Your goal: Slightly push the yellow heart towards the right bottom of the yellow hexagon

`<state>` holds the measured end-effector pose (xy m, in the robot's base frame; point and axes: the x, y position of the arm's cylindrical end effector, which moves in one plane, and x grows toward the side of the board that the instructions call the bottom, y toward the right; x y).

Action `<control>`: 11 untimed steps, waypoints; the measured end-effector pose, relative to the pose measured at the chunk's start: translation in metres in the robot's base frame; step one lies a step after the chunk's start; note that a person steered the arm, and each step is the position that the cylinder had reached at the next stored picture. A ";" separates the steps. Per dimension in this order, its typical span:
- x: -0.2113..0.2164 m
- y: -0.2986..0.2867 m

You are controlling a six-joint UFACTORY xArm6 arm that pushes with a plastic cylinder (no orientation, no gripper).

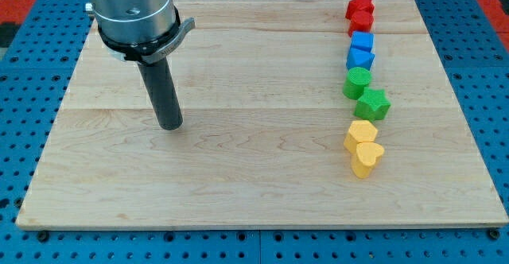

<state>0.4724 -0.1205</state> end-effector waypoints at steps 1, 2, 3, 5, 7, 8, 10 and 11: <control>0.029 0.005; 0.096 0.041; 0.105 0.061; 0.119 0.209; 0.092 0.239; 0.089 0.288; 0.074 0.341; 0.062 0.332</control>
